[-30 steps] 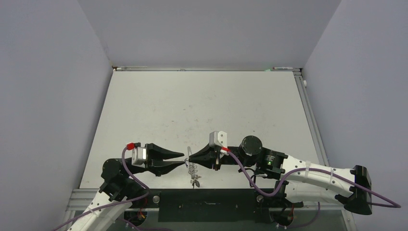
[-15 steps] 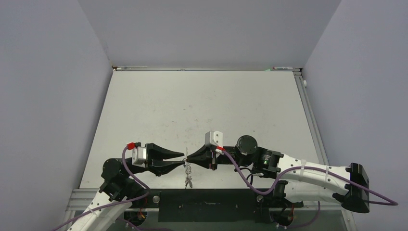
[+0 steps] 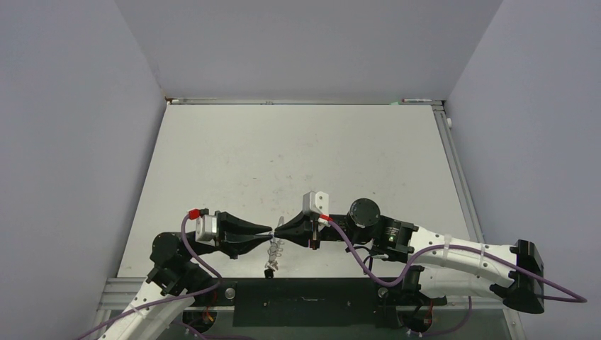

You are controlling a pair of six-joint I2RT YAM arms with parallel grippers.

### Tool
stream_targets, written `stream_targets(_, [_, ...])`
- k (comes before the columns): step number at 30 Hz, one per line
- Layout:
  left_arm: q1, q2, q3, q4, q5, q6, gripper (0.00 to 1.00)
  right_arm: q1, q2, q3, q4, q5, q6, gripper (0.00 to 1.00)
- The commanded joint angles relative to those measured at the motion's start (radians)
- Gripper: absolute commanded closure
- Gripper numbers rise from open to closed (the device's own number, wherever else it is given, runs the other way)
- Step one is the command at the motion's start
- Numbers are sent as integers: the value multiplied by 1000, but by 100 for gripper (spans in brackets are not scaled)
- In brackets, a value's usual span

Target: Put the keys on the keyring

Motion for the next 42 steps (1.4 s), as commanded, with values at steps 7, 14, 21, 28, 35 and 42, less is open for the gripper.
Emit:
stream_targets(7, [-4,3,29,-4,-6,13,82,15,14,55,113,-12,2,95])
stream_targets(14, [-4,3,35,-20,-4,21,98,22,19,57,117,-11,0,95])
stream_targets(21, [-4,22,91,-139,-12,90,100,22,5,59,93,-11,-12,95])
stream_targets(28, [-5,44,135,-221,-36,144,100,20,-9,153,-138,16,-112,58])
stream_targets(35, [-8,49,135,-240,-43,155,100,-7,32,285,-410,16,-222,55])
stream_targets(42, [-20,69,135,-246,-43,161,100,-15,132,424,-638,-39,-326,63])
